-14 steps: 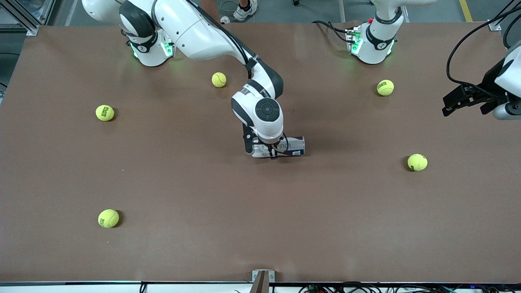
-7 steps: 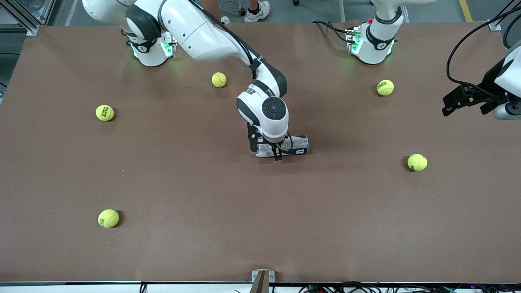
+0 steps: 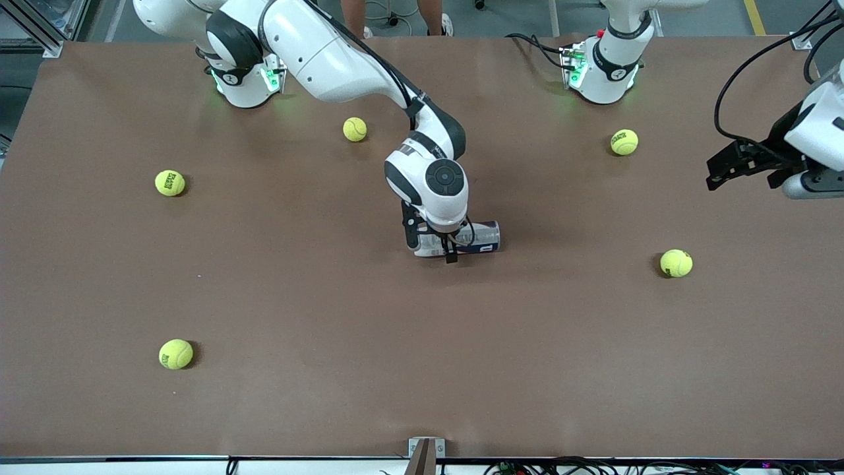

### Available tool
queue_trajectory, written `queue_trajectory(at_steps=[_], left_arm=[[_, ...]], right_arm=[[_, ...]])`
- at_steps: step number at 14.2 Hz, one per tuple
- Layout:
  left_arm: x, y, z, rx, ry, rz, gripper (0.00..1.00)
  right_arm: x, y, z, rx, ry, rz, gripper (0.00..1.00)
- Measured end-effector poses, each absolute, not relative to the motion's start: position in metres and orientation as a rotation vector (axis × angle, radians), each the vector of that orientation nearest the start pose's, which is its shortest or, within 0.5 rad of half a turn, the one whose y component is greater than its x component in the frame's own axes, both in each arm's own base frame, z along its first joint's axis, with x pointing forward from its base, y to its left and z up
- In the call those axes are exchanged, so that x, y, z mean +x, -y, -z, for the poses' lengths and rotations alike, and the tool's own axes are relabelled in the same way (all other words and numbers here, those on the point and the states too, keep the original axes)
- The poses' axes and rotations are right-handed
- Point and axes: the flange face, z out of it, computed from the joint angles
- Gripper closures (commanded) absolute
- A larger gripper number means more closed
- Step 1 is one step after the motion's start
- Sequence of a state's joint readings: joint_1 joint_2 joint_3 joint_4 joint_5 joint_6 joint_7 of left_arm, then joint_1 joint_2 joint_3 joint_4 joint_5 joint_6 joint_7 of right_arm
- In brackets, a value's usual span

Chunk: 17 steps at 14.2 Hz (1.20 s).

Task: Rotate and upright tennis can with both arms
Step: 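Reach the left gripper toward the can held by the right gripper, then grasp the can with the left gripper while the right gripper releases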

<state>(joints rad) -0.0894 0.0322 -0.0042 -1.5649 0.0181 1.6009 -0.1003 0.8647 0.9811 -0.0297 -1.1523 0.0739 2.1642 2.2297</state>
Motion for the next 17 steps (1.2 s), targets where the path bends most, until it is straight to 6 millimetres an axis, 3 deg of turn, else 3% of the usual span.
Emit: queue_trajectory(at_steps=[3, 9, 14, 17], left_arm=[[0.573, 0.07, -0.568, -3.109, -0.039, -0.155, 0.0], [0.594, 0.131, -0.453, -3.139, -0.039, -0.484, 0.0], [0.61, 0.151, -0.383, -3.302, 0.069, -0.681, 0.0], [0.618, 0.162, -0.339, -3.453, 0.178, -0.714, 0.0]], right_arm=[[0.51, -0.579, -0.207, -2.348, -2.019, -0.056, 0.0], [0.511, -0.584, -0.227, -2.36, -2.018, -0.062, 0.0], [0.518, -0.584, -0.272, -2.356, -1.999, -0.058, 0.0], [0.54, -0.561, -0.298, -2.466, -1.859, -0.037, 0.0]])
